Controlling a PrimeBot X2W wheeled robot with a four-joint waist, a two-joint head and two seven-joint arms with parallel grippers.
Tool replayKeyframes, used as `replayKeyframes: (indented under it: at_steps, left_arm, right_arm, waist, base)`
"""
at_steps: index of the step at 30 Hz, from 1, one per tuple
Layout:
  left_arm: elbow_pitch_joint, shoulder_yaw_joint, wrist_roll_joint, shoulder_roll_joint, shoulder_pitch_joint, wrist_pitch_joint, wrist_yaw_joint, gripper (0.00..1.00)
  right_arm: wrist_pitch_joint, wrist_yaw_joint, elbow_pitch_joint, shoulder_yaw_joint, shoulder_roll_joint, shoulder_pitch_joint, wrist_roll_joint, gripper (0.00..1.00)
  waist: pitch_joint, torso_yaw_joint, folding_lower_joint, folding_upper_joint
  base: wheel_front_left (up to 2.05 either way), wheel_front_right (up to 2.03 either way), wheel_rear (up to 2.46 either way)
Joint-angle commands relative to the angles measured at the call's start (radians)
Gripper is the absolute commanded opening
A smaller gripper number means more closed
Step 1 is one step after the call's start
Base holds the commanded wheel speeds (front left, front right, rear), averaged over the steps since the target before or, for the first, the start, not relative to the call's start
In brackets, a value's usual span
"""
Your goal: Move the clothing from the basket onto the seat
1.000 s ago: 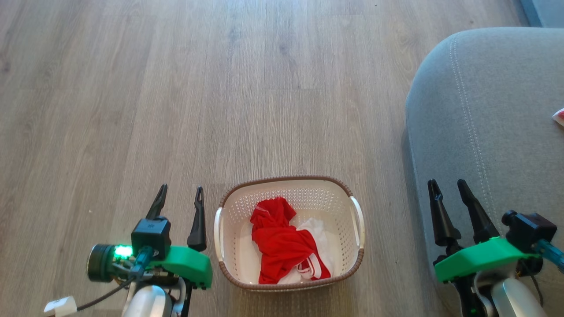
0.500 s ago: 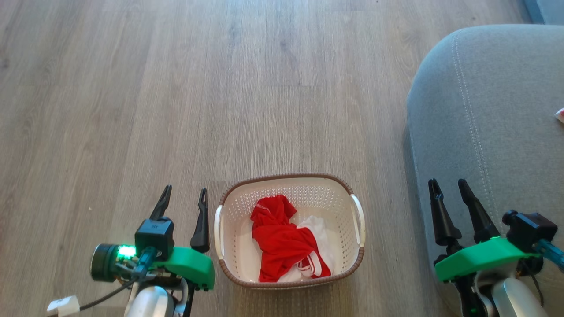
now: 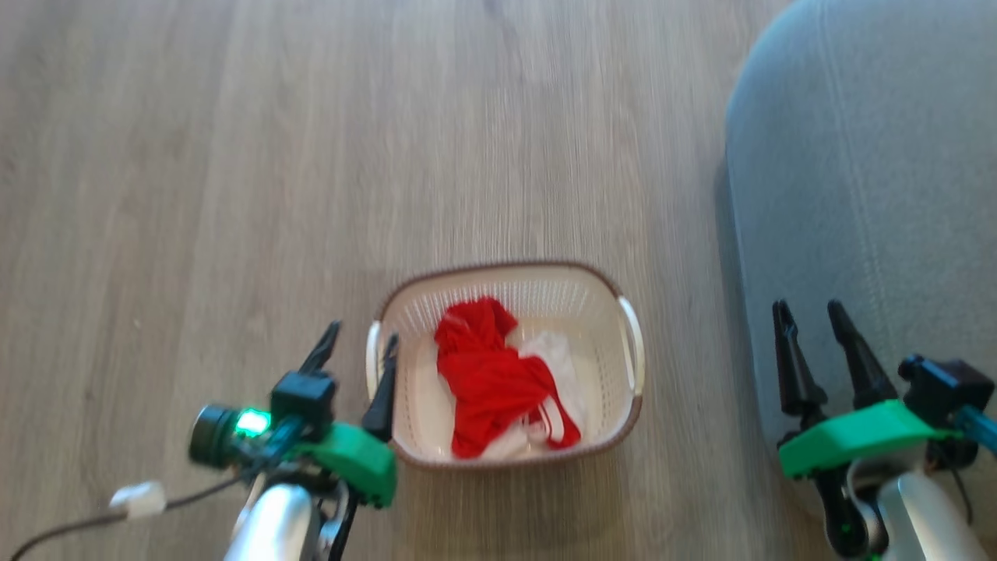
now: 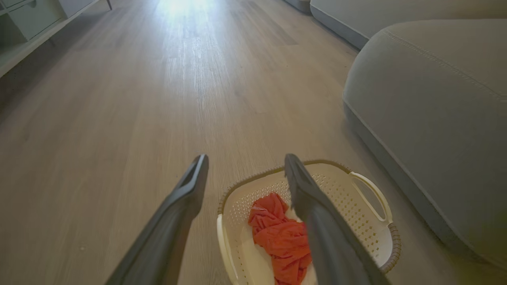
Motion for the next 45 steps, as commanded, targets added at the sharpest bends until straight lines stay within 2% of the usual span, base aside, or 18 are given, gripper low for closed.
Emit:
replayKeyframes:
  at_steps: [1,9,19,29,32,34,40,45]
  left_arm:
    - [-0.021,0.022,0.014,0.000,-0.057,-0.005,-0.005,1.00]
    - [0.105,-0.038,0.087,0.009,-0.210,-0.005,-0.066,1.00]
    - [0.287,-0.094,0.131,0.040,-0.416,-0.005,-0.091,1.00]
    - [0.514,-0.184,0.194,0.101,-0.607,-0.005,-0.106,1.00]
    - [0.570,-0.194,0.197,0.121,-0.655,-0.005,-0.098,1.00]
    - [0.625,-0.208,0.212,0.144,-0.701,-0.005,-0.074,1.00]
    - [0.747,-0.226,0.220,0.148,-0.780,-0.005,-0.059,1.00]
    - [0.863,-0.252,0.233,0.137,-0.849,0.000,-0.068,1.00]
  right_arm:
    - [-0.009,0.000,-0.024,0.014,0.001,-0.043,-0.017,1.00]
    - [-0.009,0.000,-0.027,-0.018,0.039,-0.123,-0.073,1.00]
    - [-0.009,0.000,-0.063,-0.037,0.077,-0.199,-0.125,1.00]
    - [-0.009,0.000,-0.109,0.011,0.096,-0.223,-0.133,1.00]
    - [-0.009,0.000,-0.125,0.027,0.099,-0.225,-0.124,1.00]
    - [-0.009,0.000,-0.134,0.049,0.101,-0.227,-0.116,1.00]
    - [-0.009,0.000,-0.161,0.071,0.101,-0.222,-0.085,1.00]
    - [-0.009,0.000,-0.179,0.097,0.101,-0.204,-0.064,1.00]
  waist:
    - [0.072,-0.021,0.0000,0.0000]
    - [0.313,-0.087,0.0000,0.0000]
    - [0.533,-0.162,0.0000,0.0000]
    - [0.686,-0.249,0.0000,0.0000]
    - [0.720,-0.276,0.0000,0.0000]
    - [0.750,-0.301,0.0000,0.0000]
    - [0.783,-0.323,0.0000,0.0000]
    - [0.795,-0.332,0.0000,0.0000]
  base:
    - [0.00,0.00,0.00]
    - [0.00,0.00,0.00]
    - [0.00,0.00,0.00]
    - [0.00,0.00,0.00]
    - [0.00,0.00,0.00]
    - [0.00,0.00,0.00]
    - [0.00,0.00,0.00]
    - [0.00,0.00,0.00]
